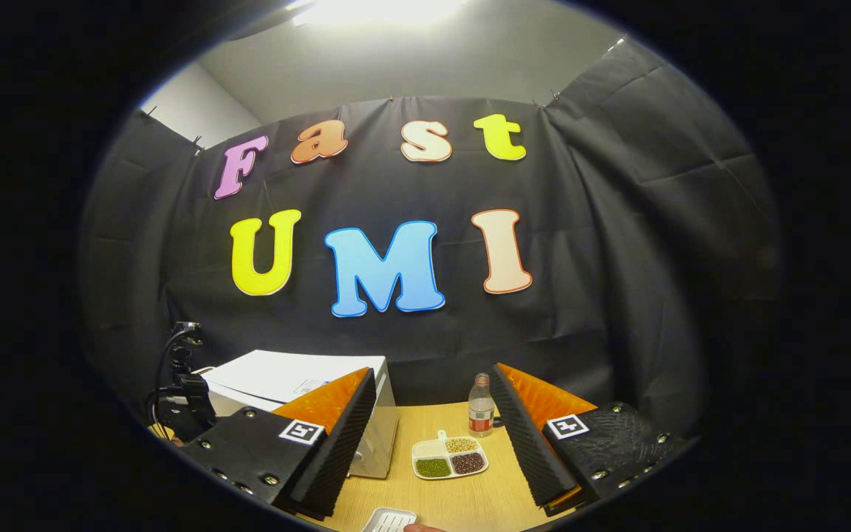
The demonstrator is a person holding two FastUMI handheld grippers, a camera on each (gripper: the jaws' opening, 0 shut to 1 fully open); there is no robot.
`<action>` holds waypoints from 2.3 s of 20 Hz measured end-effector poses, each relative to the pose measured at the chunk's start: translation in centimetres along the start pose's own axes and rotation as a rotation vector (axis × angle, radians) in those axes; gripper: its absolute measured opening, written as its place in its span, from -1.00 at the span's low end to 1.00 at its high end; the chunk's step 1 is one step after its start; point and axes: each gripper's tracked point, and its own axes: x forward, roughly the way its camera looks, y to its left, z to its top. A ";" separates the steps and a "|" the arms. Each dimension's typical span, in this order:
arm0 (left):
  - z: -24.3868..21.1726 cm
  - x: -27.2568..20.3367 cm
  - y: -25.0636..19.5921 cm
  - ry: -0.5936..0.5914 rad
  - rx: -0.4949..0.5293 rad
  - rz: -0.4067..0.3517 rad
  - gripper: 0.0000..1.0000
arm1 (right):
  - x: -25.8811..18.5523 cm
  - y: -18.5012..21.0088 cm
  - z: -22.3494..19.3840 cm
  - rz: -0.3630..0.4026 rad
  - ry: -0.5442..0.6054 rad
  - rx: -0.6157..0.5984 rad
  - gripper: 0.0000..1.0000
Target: Open the microwave oven with the left hand, put the food in, and close the microwave oven.
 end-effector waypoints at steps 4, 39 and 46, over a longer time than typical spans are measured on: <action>0.2 0.2 0.2 -0.010 -0.001 0.012 -0.87 | 0.1 0.3 -0.1 0.004 0.005 -0.003 0.87; 18.4 -20.3 6.1 -0.402 0.031 0.211 0.92 | 0.1 5.9 3.1 0.065 -0.045 -0.039 0.89; 20.1 -24.9 8.0 -0.446 0.035 0.234 0.93 | -0.8 8.5 5.0 0.075 -0.085 -0.060 0.89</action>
